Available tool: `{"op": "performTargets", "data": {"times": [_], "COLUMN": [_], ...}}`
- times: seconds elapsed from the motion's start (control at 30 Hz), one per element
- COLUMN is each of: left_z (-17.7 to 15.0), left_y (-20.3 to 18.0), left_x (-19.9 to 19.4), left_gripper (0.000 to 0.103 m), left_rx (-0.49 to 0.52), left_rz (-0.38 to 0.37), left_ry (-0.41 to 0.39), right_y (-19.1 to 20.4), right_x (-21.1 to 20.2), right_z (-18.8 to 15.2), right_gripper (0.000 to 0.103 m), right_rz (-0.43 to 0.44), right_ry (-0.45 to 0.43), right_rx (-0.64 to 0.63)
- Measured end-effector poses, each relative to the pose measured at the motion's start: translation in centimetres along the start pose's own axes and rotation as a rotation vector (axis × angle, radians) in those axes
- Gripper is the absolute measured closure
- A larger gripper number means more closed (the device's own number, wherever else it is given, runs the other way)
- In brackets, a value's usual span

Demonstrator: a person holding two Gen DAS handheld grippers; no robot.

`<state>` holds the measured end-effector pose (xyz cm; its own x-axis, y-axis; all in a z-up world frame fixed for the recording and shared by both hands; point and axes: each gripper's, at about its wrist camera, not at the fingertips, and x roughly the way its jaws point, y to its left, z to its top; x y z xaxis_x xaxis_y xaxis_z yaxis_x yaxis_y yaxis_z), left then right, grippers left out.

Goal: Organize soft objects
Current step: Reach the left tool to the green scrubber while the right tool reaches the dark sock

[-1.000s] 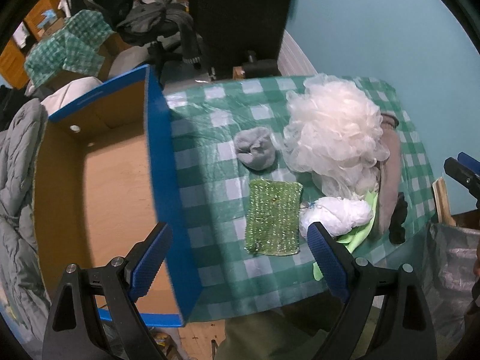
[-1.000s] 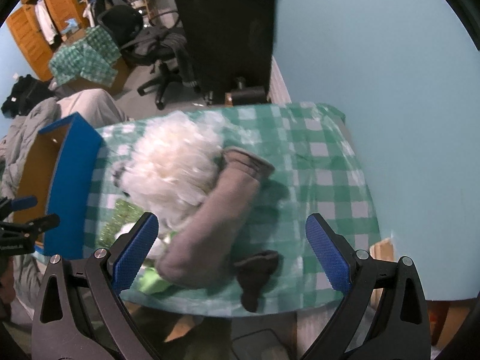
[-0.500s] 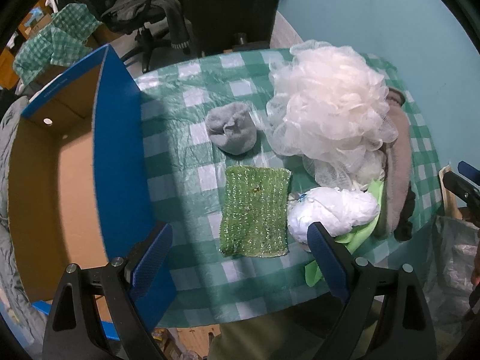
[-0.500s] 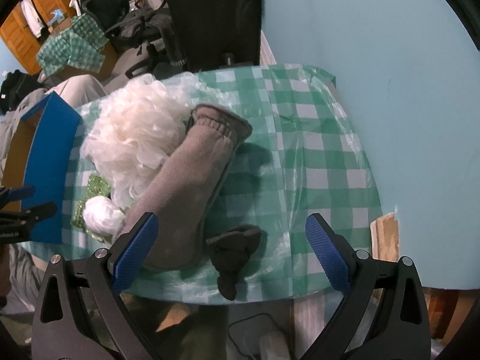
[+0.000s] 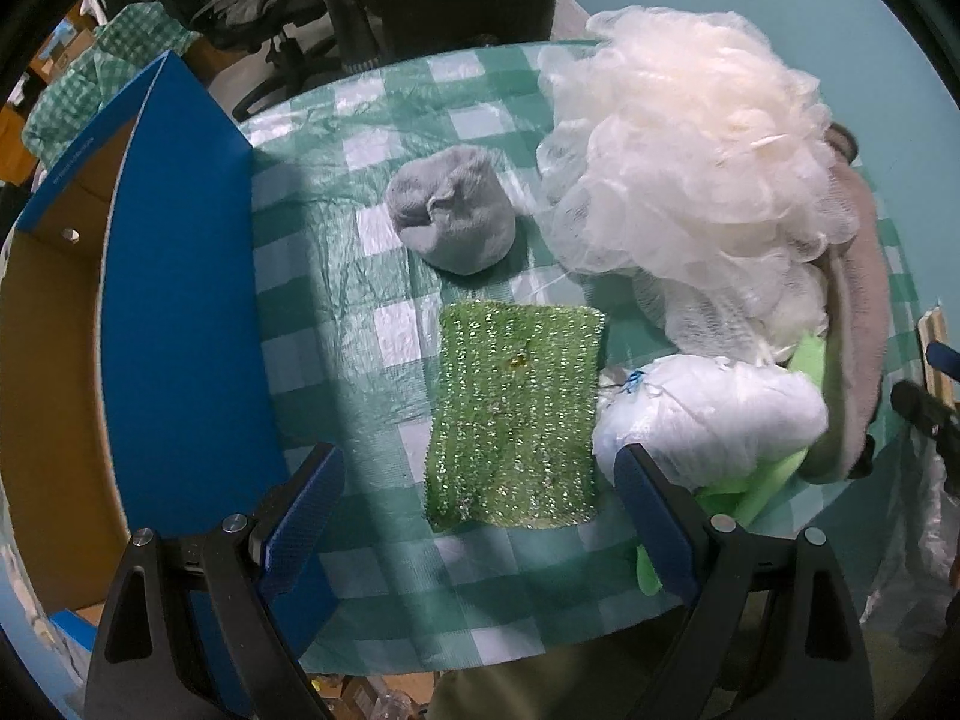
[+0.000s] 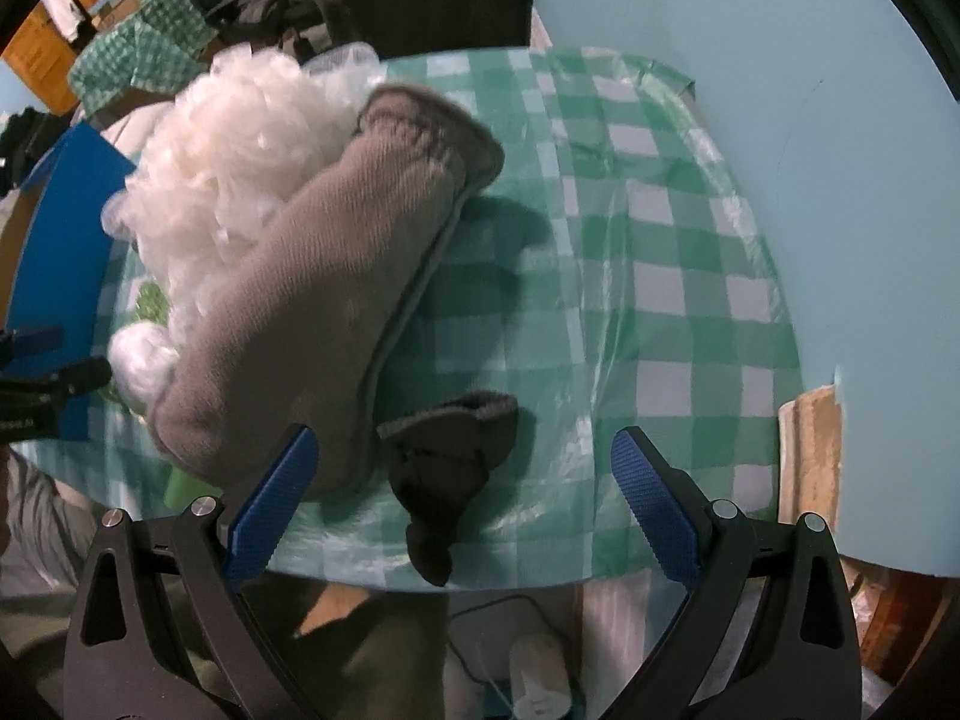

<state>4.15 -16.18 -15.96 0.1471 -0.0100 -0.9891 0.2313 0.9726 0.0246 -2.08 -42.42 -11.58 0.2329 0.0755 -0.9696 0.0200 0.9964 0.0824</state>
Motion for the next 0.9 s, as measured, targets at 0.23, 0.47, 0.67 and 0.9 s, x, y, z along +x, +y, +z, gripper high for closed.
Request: {"op": "performTargets", "data": {"times": [0.23,0.47,0.67,0.9], "left_z": [0.9,1.4,1.1,0.1], "left_y": [0.4,0.5,1.4,1.4], "left_x": [1.4,2.1,1.9,1.4], "left_gripper": [0.011,0.011,0.011,0.011], "left_rx": [-0.007,0.009,0.009,0.019], "left_rz": [0.030,0.049,0.030,0.024], "left_ry": [0.015,0.018,0.021,0.012], "right_y": [0.0,-0.3,-0.3,-0.4], "right_x": [2.0,3.7,5.4,6.4], "right_z": [-0.6,-1.2,-1.4,-1.5], "right_gripper": [0.005,0.005,0.017,0.044], "right_rz": [0.000,-0.014,-0.039,-0.068], "right_ry": [0.038,0.055,0.076,0.070], "right_rx": [-0.007,-0.015,-0.045,-0.083]}}
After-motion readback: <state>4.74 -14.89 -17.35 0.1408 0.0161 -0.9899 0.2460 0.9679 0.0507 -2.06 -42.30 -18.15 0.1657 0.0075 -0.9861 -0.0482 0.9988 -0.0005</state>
